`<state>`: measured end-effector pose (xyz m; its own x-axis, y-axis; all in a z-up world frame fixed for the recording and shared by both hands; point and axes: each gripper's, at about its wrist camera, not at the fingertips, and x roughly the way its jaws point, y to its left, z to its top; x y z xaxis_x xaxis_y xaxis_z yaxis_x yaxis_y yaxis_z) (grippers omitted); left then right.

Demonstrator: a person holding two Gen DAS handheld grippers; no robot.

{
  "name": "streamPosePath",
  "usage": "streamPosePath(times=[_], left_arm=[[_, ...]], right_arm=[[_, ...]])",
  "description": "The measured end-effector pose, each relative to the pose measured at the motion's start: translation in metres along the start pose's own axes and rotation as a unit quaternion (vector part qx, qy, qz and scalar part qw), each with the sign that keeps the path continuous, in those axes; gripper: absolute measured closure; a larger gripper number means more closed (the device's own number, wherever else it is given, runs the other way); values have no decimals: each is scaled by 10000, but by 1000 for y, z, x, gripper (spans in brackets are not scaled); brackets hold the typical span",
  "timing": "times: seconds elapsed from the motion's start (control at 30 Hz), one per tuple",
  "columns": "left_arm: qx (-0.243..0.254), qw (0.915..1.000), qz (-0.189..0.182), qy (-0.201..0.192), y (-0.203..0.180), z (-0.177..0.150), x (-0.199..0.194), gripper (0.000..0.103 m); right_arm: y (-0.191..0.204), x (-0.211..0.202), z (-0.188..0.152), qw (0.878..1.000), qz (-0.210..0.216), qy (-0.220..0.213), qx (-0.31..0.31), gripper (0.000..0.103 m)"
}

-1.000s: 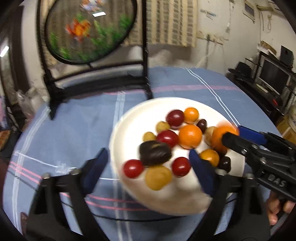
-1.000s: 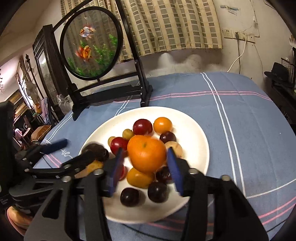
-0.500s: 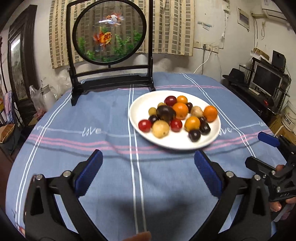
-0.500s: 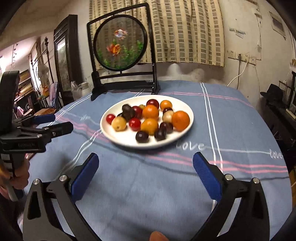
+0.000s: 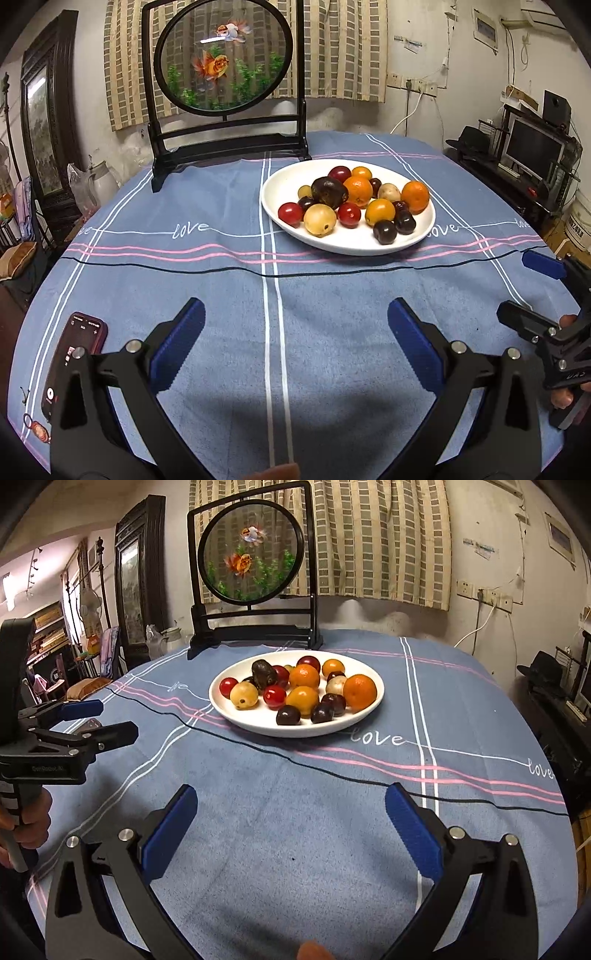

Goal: Organize fruits

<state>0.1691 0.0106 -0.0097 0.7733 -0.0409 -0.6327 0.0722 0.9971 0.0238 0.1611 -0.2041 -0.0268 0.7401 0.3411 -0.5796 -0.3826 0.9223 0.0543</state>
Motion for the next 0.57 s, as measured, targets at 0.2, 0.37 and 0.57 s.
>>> streamPosePath(times=[0.2,0.37,0.57], left_arm=[[30,9999,-62,-126,-2,-5,4,2],[4,9999,-92,42,-2,-7,12,2],[-145,9999,-31,62,3,-9,13,2]], right_arm=[[0,0,-1,10000,-8,12,-7,1],[-2,1,-2,10000,-71,35,27,1],[-1,1,-3,9999,-104,68,46,1]])
